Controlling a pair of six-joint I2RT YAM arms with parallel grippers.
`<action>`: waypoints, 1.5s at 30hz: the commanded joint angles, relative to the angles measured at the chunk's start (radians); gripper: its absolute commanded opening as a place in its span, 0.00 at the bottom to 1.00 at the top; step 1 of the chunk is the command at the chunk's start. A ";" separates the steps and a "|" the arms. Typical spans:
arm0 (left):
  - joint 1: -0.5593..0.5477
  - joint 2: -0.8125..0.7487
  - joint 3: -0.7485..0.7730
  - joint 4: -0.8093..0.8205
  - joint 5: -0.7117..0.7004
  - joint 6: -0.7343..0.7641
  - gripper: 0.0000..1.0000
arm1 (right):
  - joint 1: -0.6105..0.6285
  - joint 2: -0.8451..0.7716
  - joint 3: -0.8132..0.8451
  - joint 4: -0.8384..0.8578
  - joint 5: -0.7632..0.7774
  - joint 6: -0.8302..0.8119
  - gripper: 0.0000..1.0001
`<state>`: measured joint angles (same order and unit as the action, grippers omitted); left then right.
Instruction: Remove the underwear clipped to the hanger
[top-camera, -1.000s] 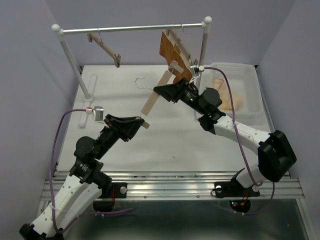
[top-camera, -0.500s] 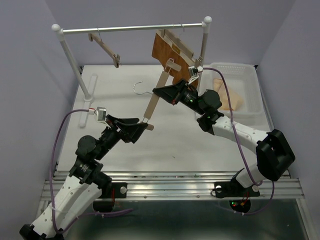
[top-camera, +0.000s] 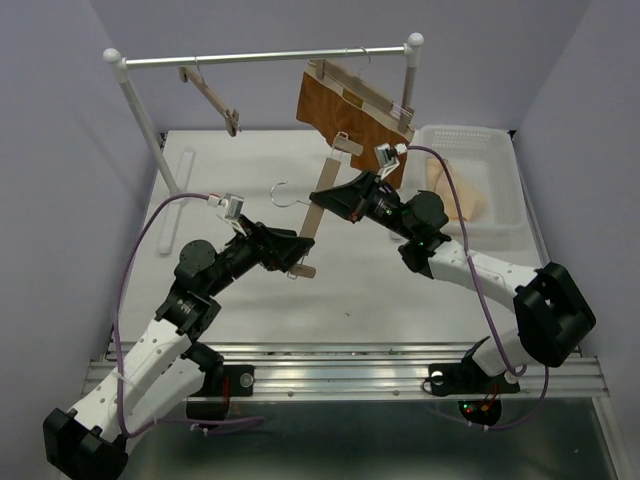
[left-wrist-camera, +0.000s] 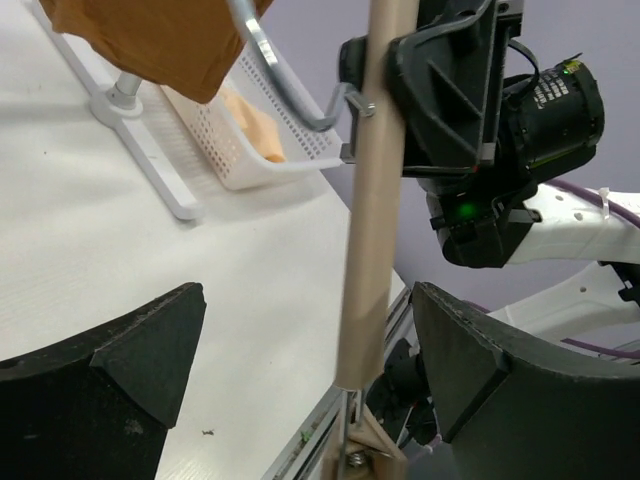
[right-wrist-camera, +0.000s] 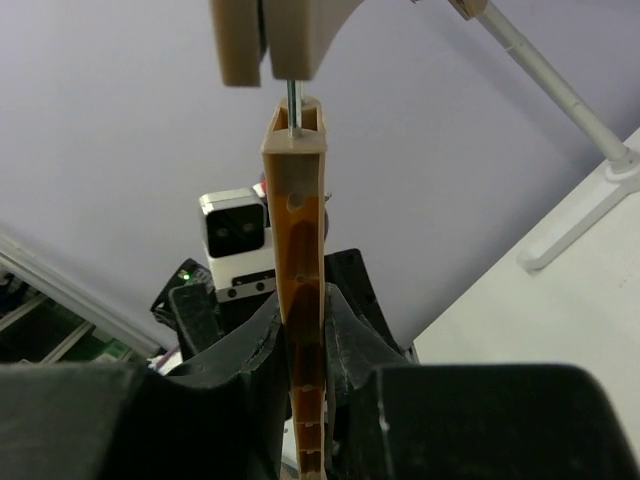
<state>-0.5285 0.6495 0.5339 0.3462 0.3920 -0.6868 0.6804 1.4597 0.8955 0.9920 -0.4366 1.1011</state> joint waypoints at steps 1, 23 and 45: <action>-0.002 0.015 0.043 0.118 0.053 0.020 0.92 | -0.002 -0.010 0.002 0.154 -0.008 0.087 0.01; -0.002 0.075 0.060 0.188 0.099 0.030 0.36 | -0.002 0.048 0.020 0.122 0.088 0.063 0.01; -0.002 0.223 0.498 -0.479 -0.542 0.204 0.00 | -0.002 -0.245 -0.128 -0.474 0.548 -0.322 1.00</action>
<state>-0.5346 0.7929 0.9283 -0.0006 -0.0338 -0.5411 0.6796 1.2724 0.8078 0.5842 -0.0330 0.8474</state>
